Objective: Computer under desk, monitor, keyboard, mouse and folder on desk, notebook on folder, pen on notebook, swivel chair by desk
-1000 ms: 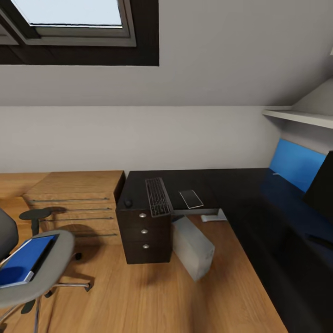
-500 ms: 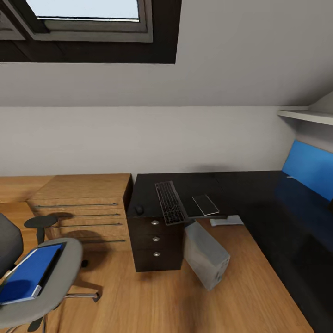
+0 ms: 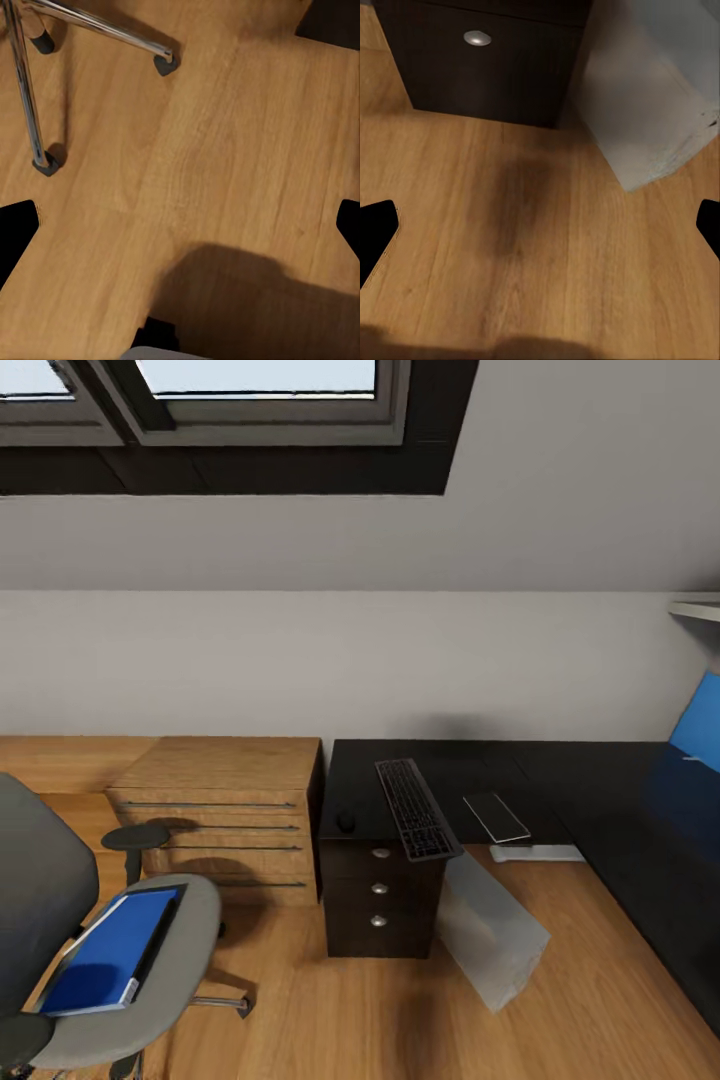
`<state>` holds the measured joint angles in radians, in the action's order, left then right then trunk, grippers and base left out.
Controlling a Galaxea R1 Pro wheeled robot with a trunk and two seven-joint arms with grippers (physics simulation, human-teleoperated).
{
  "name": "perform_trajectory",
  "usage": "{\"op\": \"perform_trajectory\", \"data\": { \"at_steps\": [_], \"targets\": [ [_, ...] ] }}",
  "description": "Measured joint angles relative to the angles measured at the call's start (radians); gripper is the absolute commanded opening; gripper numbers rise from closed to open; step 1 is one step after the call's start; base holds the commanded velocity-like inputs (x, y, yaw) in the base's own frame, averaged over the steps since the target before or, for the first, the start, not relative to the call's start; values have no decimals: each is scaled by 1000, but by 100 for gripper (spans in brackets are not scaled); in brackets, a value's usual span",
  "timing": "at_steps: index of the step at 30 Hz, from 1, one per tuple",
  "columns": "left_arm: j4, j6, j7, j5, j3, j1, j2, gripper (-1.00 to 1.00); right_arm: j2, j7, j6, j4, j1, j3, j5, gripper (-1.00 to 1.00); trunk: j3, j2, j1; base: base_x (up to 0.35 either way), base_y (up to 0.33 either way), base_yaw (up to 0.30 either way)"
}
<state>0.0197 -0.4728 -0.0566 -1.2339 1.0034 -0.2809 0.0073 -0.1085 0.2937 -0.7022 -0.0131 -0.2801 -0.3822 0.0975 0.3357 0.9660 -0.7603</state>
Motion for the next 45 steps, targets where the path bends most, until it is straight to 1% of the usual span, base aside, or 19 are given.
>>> {"op": "perform_trajectory", "data": {
  "at_steps": [8, 17, 20, 23, 24, 26, 27, 29, 30, 32, 34, 35, 37, 38, 39, 40, 43, 44, 45],
  "targets": [
    [4, -8, -4, 6, 3, 0, -6, 100, 1, 0, 0, -1, 0, 1, 0, 100, 0, 0, 0, 7, 15, 44],
    [14, -36, -6, 5, -1, 0, -20, 100, 2, 0, -6, -10, 0, -2, -3, 100, 28, 63, -35, 0, 1, 2],
    [57, -37, -14, 5, -1, -1, -32, 100, 1, 0, -21, -31, 0, -4, -7, 100, 38, 84, -46, 0, 0, 0],
    [133, -36, -76, 6, -1, -1, -38, 100, 4, 1, -23, -83, -1, -2, -7, 100, 47, 105, -58, 0, 0, 0],
    [182, -32, -135, 9, 1, -1, -39, 100, 5, 4, -23, -123, -2, -1, -6, 100, 50, 112, -61, 0, 0, 0],
    [241, -22, -208, 11, 0, 0, -39, 100, 9, 6, -20, -172, -2, 2, -3, 100, 57, 126, -69, 0, 0, 0],
    [300, 0, -283, 22, 1, 0, -35, 100, 16, 7, -14, -220, -2, 5, 0, 100, 60, 133, -73, 0, 0, 0],
    [363, 39, -355, 38, 0, 0, -26, 100, 23, 7, 0, -269, -3, 9, 8, 100, 66, 147, -81, 0, 0, 0],
    [428, 88, -411, 62, 0, 0, -14, 100, 28, 7, 24, -314, -3, 13, 18, 100, 69, 154, -84, 0, 0, 0],
    [507, 139, -457, 91, -3, 0, 4, 100, 31, 6, 57, -363, -4, 18, 34, 100, 75, 168, -92, 0, 0, 0],
    [602, 188, -495, 118, -9, 0, 28, 100, 33, 4, 99, -408, -5, 22, 55, 100, 82, 182, -100, 0, 0, 0],
    [704, 237, -531, 139, -20, 0, 56, 100, 34, 0, 146, -445, -8, 25, 82, 100, 85, 189, -103, 0, 0, 0],
    [818, 294, -572, 151, -42, 0, 89, 100, 35, -3, 198, -473, -15, 27, 119, 100, 91, 203, -111, 0, 0, 0],
    [928, 362, -613, 162, -73, 0, 117, 100, 36, -10, 243, -490, -31, 28, 161, 100, 94, 210, -115, 0, 0, 0],
    [986, 397, -634, 163, -92, 0, 130, 100, 37, -15, 264, -497, -44, 28, 185, 100, 97, 217, -119, 0, 0, 0],
    [1082, 464, -668, 163, -135, 0, 148, 100, 38, -28, 297, -506, -74, 29, 235, 100, 100, 224, -123, 0, 0, 0],
    [1201, 568, -703, 163, -217, 0, 165, 100, 41, -56, 333, -514, -131, 31, 326, 100, 110, 245, -134, 0, 0, 0],
    [1248, 625, -715, 166, -272, 0, 170, 100, 46, -73, 355, -517, -167, 34, 392, 100, 113, 252, -138, 0, 0, 0],
    [1267, 649, -719, 166, -303, 0, 172, 100, 52, -81, 367, -518, -186, 38, 431, 100, 116, 259, -142, 0, 0, 0]
  ]
}}
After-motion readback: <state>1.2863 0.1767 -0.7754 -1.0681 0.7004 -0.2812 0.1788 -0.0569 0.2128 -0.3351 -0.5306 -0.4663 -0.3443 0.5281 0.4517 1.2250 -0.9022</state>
